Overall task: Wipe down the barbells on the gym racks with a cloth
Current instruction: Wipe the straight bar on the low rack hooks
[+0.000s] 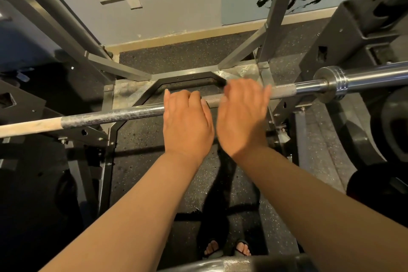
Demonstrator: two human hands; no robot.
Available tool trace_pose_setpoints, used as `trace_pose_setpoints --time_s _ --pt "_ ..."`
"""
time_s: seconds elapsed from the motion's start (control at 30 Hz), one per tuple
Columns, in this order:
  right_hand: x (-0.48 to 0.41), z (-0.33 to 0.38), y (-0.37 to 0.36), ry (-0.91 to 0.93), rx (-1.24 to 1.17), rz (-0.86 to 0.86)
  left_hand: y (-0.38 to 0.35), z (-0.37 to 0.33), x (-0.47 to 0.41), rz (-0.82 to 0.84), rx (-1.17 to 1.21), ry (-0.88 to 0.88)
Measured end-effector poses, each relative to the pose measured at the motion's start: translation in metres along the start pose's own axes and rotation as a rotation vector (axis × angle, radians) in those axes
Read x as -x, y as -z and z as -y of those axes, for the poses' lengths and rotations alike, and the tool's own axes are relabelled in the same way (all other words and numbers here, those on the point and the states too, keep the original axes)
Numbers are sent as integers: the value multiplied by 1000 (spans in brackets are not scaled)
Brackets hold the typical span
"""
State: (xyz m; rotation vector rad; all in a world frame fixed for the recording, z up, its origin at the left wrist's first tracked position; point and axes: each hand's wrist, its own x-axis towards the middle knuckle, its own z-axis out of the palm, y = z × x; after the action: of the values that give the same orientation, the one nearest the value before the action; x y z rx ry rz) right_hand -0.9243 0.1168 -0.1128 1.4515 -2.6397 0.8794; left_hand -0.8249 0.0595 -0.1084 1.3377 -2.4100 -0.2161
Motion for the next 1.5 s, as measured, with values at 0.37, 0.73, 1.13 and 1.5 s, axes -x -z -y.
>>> trace_pose_setpoints --time_s 0.37,0.73,1.13,1.5 --pt "-3 -100 23 -43 -54 -194 -8 -3 -1 27 -54 -94" --pt "-4 -99 15 184 -87 -168 -11 -2 -1 33 -86 -89" --pt "-7 -67 30 166 -12 58 -9 -5 1 42 -22 -97" --pt "-1 -14 2 228 -85 107 -5 7 18 69 4 -165"
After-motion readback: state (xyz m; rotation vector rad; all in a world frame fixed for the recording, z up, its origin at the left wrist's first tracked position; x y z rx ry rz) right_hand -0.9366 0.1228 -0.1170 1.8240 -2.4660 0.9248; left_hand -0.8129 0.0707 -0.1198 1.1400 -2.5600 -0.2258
